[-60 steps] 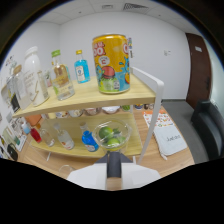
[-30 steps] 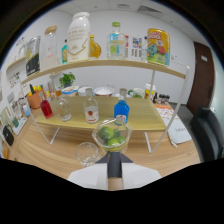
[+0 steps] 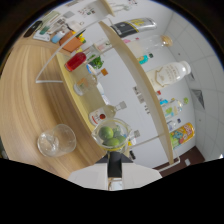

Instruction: Make me a cup of Mojito.

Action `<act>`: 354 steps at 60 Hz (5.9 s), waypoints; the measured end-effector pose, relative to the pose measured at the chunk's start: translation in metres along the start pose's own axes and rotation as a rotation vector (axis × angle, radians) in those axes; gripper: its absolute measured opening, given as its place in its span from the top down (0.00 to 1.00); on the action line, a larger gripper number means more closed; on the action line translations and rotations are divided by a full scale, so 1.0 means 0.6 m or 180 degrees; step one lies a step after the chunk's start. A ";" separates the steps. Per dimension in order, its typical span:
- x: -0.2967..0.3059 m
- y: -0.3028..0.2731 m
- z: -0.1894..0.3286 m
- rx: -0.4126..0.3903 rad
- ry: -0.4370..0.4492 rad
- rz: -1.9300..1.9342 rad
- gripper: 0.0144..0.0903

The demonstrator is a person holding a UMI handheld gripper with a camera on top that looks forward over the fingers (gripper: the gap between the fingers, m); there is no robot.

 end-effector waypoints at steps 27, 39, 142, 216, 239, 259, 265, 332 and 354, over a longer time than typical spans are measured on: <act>-0.010 -0.014 0.014 0.0312 0.0221 -0.1617 0.98; -0.031 -0.028 0.002 0.0431 0.0186 -0.1518 0.98; -0.151 0.357 0.028 -0.1012 -0.1026 0.3810 0.06; -0.057 -0.154 0.007 -0.0069 -0.0635 0.3518 0.07; -0.070 -0.145 0.153 -0.0289 -0.0685 0.3474 0.45; -0.065 -0.133 0.160 -0.0350 -0.0606 0.3565 0.73; -0.047 -0.133 0.141 -0.0286 -0.0531 0.3538 0.73; 0.003 0.012 0.041 -0.0410 0.0408 -0.1566 0.74; -0.012 -0.006 0.048 -0.0422 0.0406 -0.3036 0.74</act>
